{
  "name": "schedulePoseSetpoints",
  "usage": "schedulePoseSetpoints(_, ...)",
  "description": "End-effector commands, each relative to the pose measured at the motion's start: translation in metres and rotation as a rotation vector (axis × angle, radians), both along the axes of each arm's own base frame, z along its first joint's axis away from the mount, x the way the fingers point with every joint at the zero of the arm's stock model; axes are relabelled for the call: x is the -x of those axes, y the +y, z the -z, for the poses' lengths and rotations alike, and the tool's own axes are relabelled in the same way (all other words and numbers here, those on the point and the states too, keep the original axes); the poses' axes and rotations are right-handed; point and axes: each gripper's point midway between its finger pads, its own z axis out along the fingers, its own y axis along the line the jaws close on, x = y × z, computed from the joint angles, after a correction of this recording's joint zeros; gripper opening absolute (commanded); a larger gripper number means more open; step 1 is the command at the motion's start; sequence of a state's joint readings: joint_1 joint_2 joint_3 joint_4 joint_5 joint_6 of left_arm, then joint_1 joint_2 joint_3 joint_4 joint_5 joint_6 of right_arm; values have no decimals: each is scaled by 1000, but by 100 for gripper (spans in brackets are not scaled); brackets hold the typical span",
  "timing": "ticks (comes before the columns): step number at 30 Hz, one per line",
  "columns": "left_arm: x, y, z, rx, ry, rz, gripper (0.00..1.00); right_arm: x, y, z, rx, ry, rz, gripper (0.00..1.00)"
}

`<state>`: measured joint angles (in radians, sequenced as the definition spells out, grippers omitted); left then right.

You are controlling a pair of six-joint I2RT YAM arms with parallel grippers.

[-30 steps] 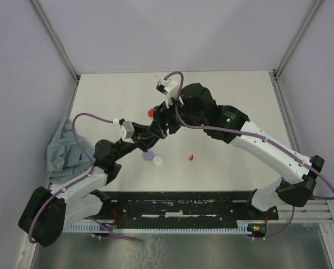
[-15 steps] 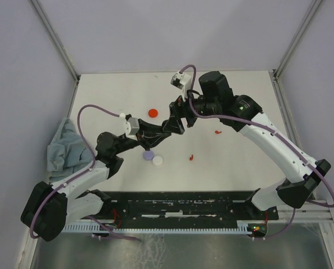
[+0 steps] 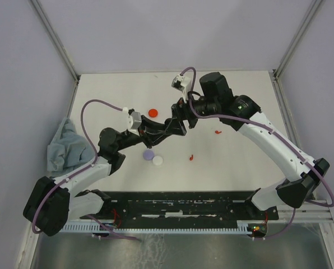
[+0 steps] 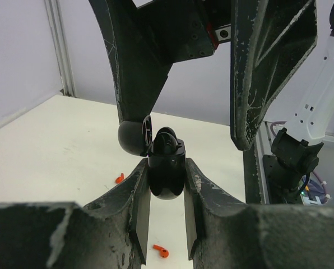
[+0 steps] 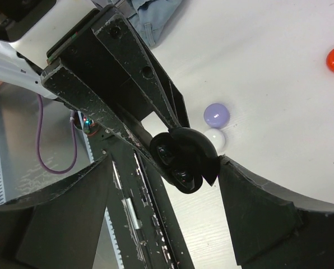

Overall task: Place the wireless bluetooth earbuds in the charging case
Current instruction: Close the charging case, then place the charging case at the center of the board.

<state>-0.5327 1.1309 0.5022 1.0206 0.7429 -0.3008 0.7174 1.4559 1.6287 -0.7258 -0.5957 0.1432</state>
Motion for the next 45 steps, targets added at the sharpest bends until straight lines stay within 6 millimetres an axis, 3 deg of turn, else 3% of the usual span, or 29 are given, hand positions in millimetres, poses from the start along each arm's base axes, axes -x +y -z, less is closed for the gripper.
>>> schedulePoseSetpoints(1,-15,-2,-12,34,73,-41,3,15,3,-14,-53,-17,-75,83)
schedulePoseSetpoints(13,-25,-1,22,22,335,-91,3,8,-13,-4,-11,-60,3,82)
schedulePoseSetpoints(17,-35,1,38,3,459,-149,3,-10,-24,9,44,-79,126,83)
schedulePoseSetpoints(21,-52,7,77,-113,639,-264,3,-31,-45,24,119,-106,298,84)
schedulePoseSetpoints(25,-55,10,122,-239,820,-324,4,-44,-65,45,186,-105,435,84)
schedulePoseSetpoints(34,-60,28,216,-550,1192,-455,13,-48,-90,85,289,-84,555,84)
schedulePoseSetpoints(39,-62,37,243,-653,1300,-504,20,-47,-96,98,318,-78,572,84)
schedulePoseSetpoints(45,-52,47,258,-716,1373,-534,27,-45,-105,111,359,-76,582,84)
